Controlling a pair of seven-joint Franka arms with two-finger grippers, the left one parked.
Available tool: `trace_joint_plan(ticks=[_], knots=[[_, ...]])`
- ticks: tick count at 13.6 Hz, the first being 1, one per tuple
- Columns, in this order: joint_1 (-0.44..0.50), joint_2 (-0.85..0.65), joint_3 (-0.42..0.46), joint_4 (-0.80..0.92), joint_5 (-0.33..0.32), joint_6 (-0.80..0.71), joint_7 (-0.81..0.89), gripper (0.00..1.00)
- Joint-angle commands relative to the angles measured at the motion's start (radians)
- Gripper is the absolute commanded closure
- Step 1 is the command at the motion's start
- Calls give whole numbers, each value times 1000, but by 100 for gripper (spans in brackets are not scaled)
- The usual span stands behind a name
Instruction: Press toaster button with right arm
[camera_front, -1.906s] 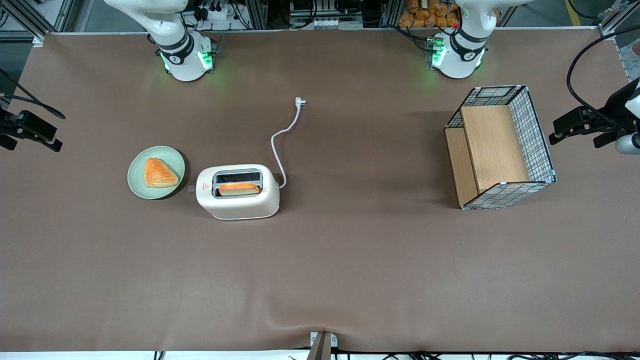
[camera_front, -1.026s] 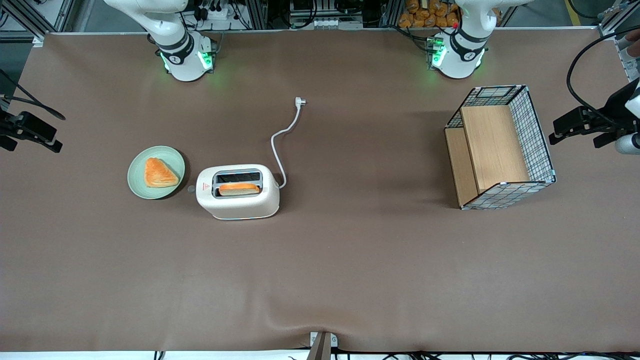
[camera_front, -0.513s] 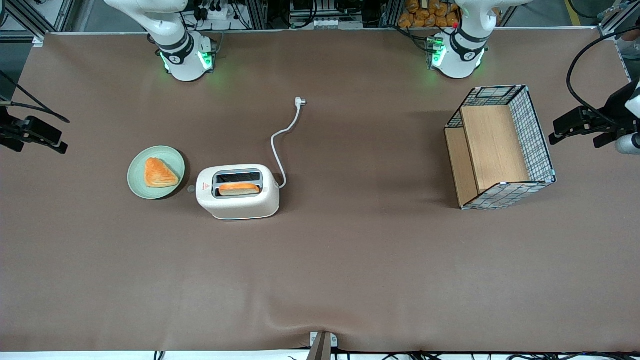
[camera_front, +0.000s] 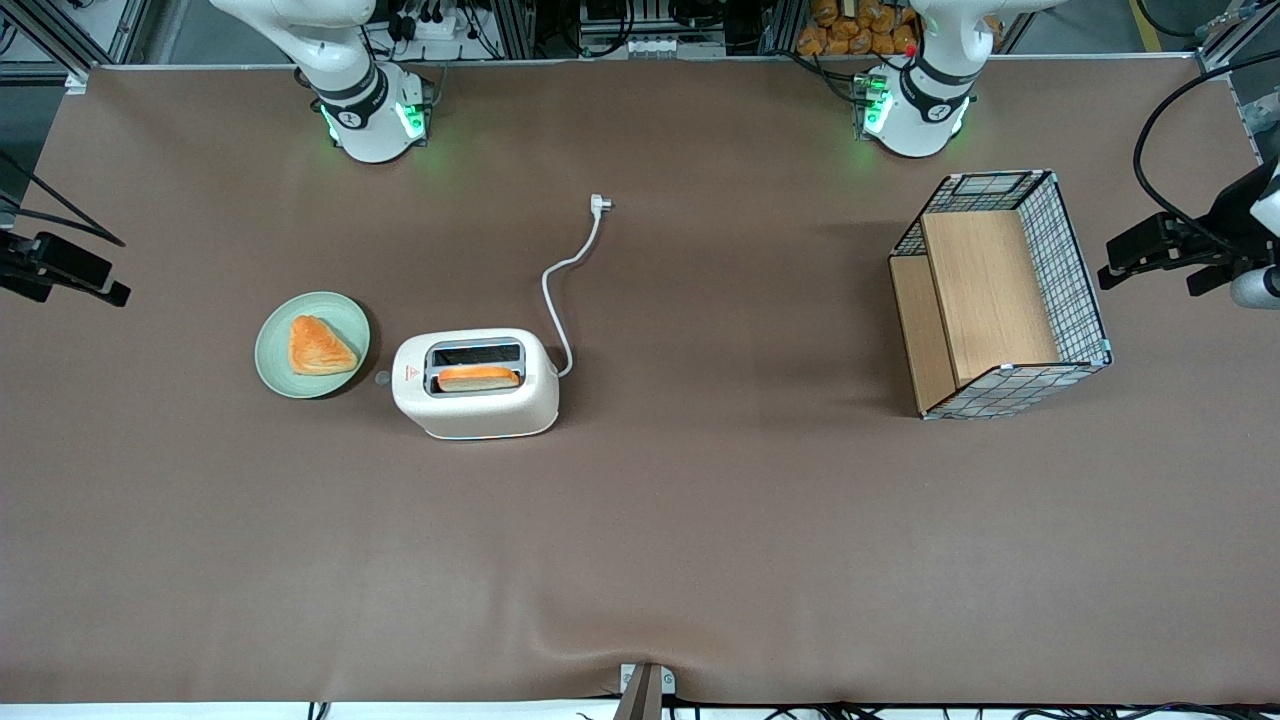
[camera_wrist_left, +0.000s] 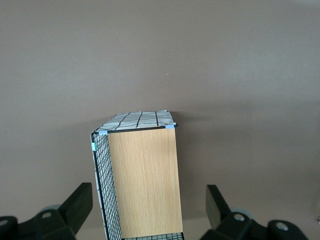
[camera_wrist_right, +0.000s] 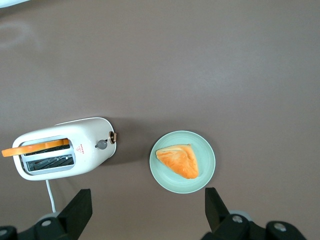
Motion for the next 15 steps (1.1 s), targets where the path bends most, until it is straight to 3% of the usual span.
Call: trace_joint_plan(ticks=[1, 11, 12, 14, 15], knots=[[-14, 9, 14, 13, 18, -24, 12, 0], [-8, 41, 15, 9, 38, -75, -8, 0], [-4, 40, 17, -13, 38, -82, -5, 14], [4, 40, 21, -59, 40, -87, -16, 63], [6, 40, 23, -76, 49, -88, -19, 81]])
